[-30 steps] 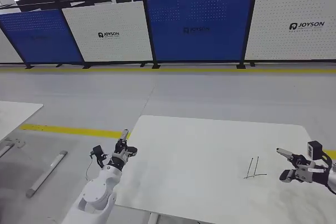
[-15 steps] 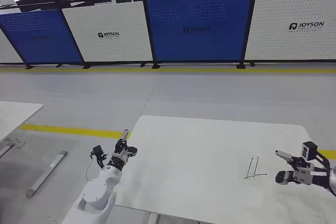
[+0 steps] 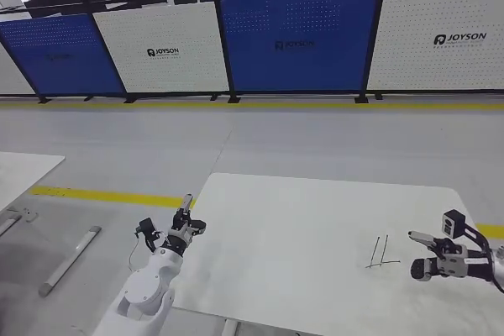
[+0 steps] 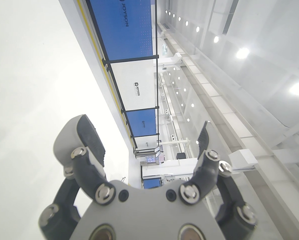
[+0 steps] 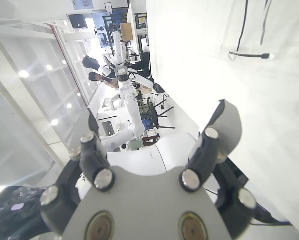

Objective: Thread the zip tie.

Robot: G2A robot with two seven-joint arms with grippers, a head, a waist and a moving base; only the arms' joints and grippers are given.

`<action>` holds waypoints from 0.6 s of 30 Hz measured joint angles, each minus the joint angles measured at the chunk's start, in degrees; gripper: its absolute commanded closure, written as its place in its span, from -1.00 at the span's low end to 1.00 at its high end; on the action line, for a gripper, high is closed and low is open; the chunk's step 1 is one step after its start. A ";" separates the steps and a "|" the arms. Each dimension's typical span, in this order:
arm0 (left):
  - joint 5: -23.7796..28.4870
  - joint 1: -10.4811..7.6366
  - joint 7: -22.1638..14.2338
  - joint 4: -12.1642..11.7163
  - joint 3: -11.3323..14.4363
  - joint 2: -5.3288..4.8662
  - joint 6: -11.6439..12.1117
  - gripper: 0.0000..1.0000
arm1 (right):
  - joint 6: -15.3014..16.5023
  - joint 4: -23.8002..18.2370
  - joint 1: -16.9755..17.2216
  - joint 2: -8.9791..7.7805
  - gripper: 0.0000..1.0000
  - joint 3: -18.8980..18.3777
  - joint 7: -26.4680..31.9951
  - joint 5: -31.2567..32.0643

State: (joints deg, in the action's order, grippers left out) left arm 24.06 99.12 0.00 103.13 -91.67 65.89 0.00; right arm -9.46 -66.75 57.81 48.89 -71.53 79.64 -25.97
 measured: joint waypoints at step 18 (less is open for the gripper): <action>0.00 0.00 0.00 0.00 0.00 0.00 0.00 -1.00 | 15.60 2.11 -4.37 -3.37 -1.00 8.89 0.00 -4.53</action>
State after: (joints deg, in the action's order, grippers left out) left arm 24.06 99.12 0.00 103.13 -91.67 65.89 0.00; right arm 6.14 -64.65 53.44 45.52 -62.64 79.64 -30.50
